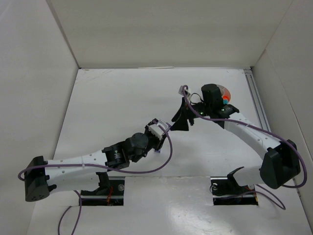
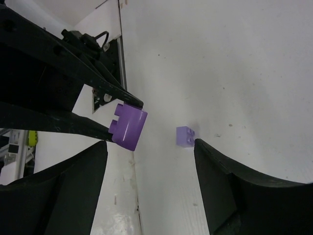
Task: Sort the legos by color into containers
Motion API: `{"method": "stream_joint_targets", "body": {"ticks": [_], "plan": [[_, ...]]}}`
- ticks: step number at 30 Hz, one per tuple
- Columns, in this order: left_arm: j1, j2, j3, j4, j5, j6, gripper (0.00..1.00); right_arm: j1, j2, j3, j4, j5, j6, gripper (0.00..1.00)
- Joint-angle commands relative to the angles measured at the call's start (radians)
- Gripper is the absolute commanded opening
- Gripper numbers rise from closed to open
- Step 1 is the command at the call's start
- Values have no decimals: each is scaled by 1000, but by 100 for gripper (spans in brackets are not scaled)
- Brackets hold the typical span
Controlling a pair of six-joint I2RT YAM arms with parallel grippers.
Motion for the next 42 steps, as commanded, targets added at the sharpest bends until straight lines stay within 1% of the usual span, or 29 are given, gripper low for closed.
{"method": "stream_joint_targets", "body": {"ticks": [1, 5, 8, 11, 13, 14, 15, 17, 18, 21, 22, 23, 24, 25, 26, 30, 31, 33, 34, 35, 36, 37, 39, 40, 41, 42], "plan": [[-6, -6, 3, 87, 11, 42, 14, 20, -19, 45, 55, 7, 58, 76], [-6, -6, -6, 127, 23, 64, 14, 30, 4, 54, 74, 17, 78, 76], [-6, -6, -6, 127, 32, 74, 14, 54, 14, 76, 86, 29, 89, 75], [-6, -6, 3, 127, 41, 83, 14, 77, 24, 87, 104, 38, 107, 72], [-6, -6, 3, 136, 41, 84, 14, 86, 35, 87, 129, 49, 126, 68], [-6, -6, 3, 136, 41, 84, 14, 95, 35, 87, 129, 49, 126, 64], [-6, -6, 3, 136, 41, 84, 14, 95, 35, 87, 138, 49, 126, 53], [-6, -6, 3, 146, 41, 84, 14, 95, 44, 87, 138, 49, 135, 44], [-6, -6, 3, 155, 31, 84, 14, 95, 44, 87, 138, 49, 135, 36], [-6, -6, 3, 165, 17, 84, 15, 95, 33, 87, 138, 49, 135, 22], [-6, -6, 3, 166, -4, 84, 19, 95, 21, 87, 138, 59, 135, 14], [-6, -6, 3, 166, -14, 70, 25, 86, 21, 87, 138, 60, 124, 11], [-6, -15, 3, 166, -14, 61, 33, 86, 11, 87, 138, 69, 115, 9], [-6, -15, 3, 166, -23, 48, 44, 86, 10, 87, 138, 69, 115, 5], [-6, -15, 3, 166, -23, 48, 57, 74, 10, 87, 138, 69, 115, 5], [-6, -25, 3, 136, -34, -16, 69, 16, 1, 77, 138, 78, 84, 0], [-6, -25, 3, 136, -34, -27, 77, 4, 1, 65, 138, 78, 75, 0], [-6, -38, -17, 126, -34, -59, 86, -26, 1, 65, 138, 78, 58, 0], [-6, -48, -17, 126, -44, -77, 90, -64, 1, 65, 138, 78, 40, 0], [-6, -61, -26, 112, -69, -100, 98, -88, 1, 65, 138, 78, 28, 0], [-6, -61, -26, 95, -86, -166, 100, -111, 1, 65, 138, 78, 15, 0], [-6, -73, -37, 78, -101, -206, 100, -163, 1, 65, 138, 78, -14, 0], [14, -73, -37, 5, -115, -296, 100, -216, 1, 86, 128, 115, -49, 0], [29, -73, -37, -26, -115, -408, 100, -240, 1, 99, 102, 136, -72, 0], [52, -73, -37, -57, -94, -459, 100, -286, 12, 117, 74, 167, -131, 0], [79, -59, -28, -105, -15, -503, 100, -303, 21, 172, 39, 254, -172, 0]]}}
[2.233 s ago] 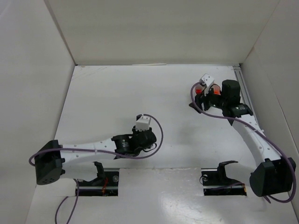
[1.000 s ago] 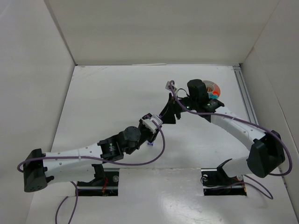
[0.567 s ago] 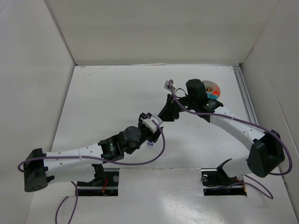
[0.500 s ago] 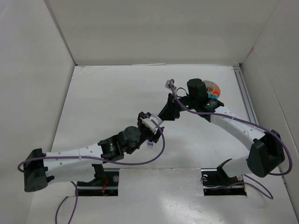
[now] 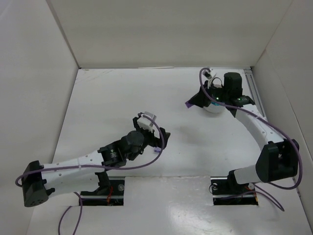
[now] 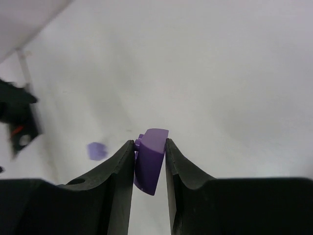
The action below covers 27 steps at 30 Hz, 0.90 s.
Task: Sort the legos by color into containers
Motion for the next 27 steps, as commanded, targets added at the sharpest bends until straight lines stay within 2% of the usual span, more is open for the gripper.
{"method": "stream_joint_targets", "body": {"ticks": [1, 4, 9, 13, 17, 20, 27], "plan": [[112, 5, -6, -117, 97, -260, 100, -69, -4, 148, -110, 182, -181, 0], [236, 68, -18, -154, 246, -364, 100, -91, 28, 263, -180, 430, -287, 0], [269, 166, -4, -189, 297, -334, 100, -169, 126, 343, -160, 512, -348, 0], [269, 215, 6, -178, 351, -265, 100, -195, 301, 496, -215, 486, -431, 0], [269, 255, 17, -169, 383, -226, 100, -204, 405, 579, -215, 495, -529, 0], [269, 281, 26, -169, 392, -191, 100, -216, 493, 665, -289, 469, -616, 0], [269, 368, 57, -208, 402, -170, 98, -226, 544, 679, -326, 411, -690, 0]]}}
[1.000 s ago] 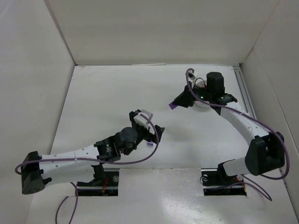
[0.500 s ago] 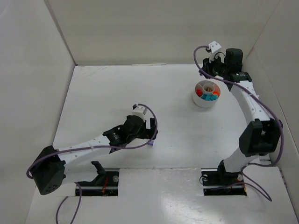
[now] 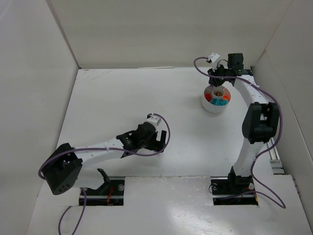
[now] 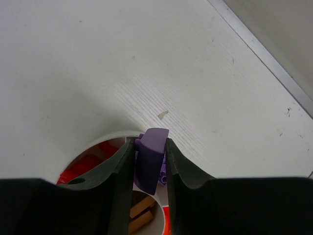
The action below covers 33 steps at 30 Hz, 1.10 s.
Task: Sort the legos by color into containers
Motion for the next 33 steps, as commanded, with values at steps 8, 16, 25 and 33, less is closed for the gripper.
{"method": "stream_joint_targets", "body": {"ticks": [8, 16, 25, 33], "plan": [[-1, 16, 61, -21, 42, 32, 96, -17, -29, 14, -54, -24, -90, 0], [-21, 16, 61, -30, 65, 22, 94, -17, -20, 14, -94, -58, -112, 4], [-41, 34, 61, -58, 65, 12, 91, -17, -20, 14, -94, -67, -112, 41], [-50, 34, 52, -67, 65, -6, 85, -17, -47, 14, -104, -38, -112, 57]]}}
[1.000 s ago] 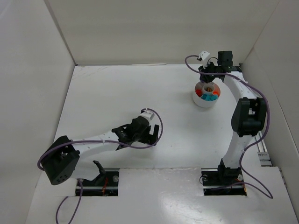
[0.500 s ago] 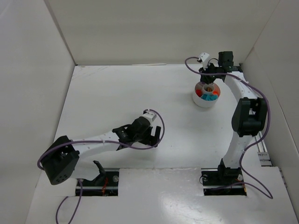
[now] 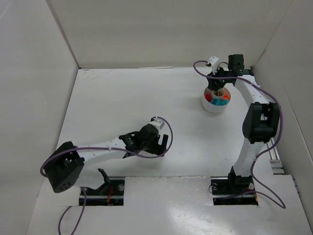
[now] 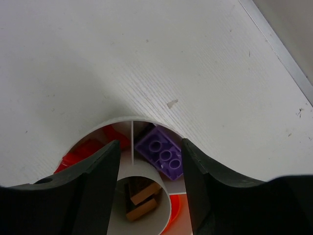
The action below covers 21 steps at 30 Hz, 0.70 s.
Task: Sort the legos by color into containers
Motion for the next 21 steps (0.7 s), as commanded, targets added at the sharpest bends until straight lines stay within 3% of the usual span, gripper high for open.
{"method": "stream_joint_targets", "body": {"ticks": [1, 9, 21], "plan": [[-11, -4, 28, -4, 6, -21, 85, -5, -47, 14, -12, -2, -6, 58], [-51, 7, 28, -34, -40, -52, 76, -14, -182, -68, 86, 8, 54, 61], [-71, 39, 28, -53, -155, -123, 42, -24, -538, -404, 289, -84, 213, 62]]}}
